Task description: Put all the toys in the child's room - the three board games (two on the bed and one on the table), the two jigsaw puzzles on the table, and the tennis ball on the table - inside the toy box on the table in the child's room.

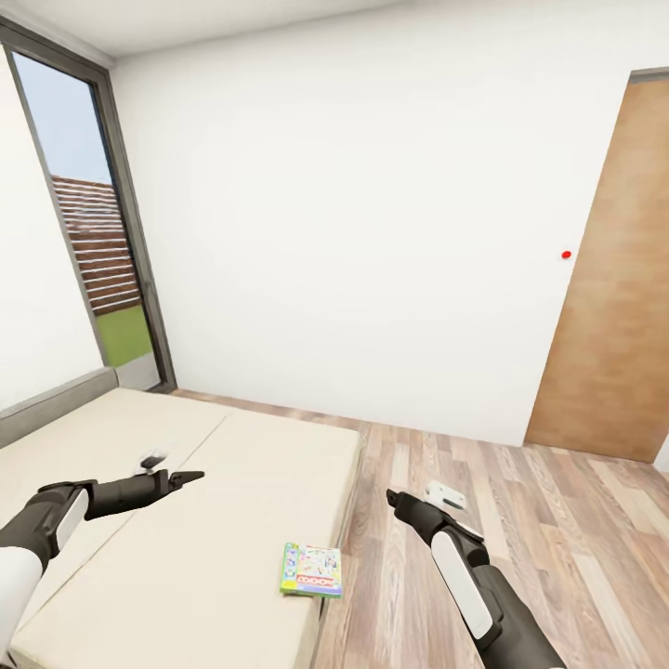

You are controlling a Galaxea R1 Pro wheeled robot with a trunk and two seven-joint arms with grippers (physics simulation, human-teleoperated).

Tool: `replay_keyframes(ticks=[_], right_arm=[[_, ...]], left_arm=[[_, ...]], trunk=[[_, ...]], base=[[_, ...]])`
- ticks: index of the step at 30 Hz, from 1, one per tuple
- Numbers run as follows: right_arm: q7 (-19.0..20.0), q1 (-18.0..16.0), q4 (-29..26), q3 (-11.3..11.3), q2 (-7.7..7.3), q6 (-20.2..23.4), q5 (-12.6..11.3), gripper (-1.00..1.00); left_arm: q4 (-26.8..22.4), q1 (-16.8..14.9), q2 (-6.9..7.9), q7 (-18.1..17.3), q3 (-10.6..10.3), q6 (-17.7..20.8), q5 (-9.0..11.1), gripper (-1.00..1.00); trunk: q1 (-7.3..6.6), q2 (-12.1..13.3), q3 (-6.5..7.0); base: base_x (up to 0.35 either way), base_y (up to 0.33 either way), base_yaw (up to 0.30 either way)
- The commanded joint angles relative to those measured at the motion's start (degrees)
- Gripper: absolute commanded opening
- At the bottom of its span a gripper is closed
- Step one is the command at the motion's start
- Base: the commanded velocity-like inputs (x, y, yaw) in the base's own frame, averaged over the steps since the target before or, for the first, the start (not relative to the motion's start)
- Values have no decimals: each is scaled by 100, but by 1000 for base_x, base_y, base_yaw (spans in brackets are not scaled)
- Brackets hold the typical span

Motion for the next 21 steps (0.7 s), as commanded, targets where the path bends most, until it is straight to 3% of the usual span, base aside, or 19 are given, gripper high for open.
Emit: replay_keyframes(ticks=[1,16,21], right_arm=[[-52,-2,-10,9,-2,8,-59,100],[-52,1,-14,17,-2,9,-57,100],[-52,3,-14,18,-2,9,-57,100]], left_arm=[[2,-2,-1,-8,9,43,19,100],[3,-2,-1,-9,9,45,19,100],[3,-2,-1,-8,9,46,19,100]], trunk=[[2,-5,-3],[2,-5,-3],[2,-5,-3]], base=[[0,-45,47],[0,-13,15],[0,-114,121]])
